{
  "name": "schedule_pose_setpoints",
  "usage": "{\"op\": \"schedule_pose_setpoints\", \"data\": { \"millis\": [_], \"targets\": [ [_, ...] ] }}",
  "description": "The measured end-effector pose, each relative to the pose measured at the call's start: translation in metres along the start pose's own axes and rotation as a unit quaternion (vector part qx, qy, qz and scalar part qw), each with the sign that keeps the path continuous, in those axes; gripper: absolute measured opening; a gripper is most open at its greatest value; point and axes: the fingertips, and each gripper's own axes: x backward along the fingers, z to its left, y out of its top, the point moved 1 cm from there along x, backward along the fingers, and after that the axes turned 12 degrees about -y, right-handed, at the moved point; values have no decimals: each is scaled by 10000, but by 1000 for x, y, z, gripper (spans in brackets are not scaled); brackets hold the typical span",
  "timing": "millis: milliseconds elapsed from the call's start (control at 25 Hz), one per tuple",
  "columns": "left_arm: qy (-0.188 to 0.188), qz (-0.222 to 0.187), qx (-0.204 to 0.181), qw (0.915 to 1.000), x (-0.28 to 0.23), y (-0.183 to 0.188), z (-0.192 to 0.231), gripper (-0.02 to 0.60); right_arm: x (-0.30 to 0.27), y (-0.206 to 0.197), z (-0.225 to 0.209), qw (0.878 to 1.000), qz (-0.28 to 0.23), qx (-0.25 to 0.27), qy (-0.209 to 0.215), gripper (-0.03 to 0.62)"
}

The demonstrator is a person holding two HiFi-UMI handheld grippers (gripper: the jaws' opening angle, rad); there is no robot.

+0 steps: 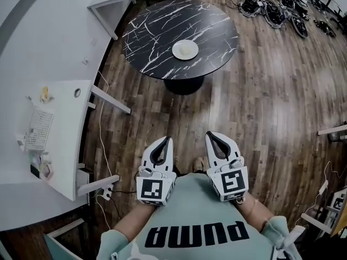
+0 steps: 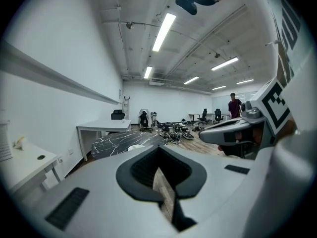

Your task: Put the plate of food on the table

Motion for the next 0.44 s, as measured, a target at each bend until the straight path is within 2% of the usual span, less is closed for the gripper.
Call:
{"op": "schedule_pose_setpoints", "data": {
  "millis": [160, 440],
  "targets": [
    [130, 50, 38, 9999, 5, -3, 4, 6, -1, 2, 3, 9999, -56, -13, 105, 6],
    [148, 82, -18, 9999, -4, 1, -2, 6, -2, 2, -7, 9998, -80, -53, 150, 6]
  ]
}}
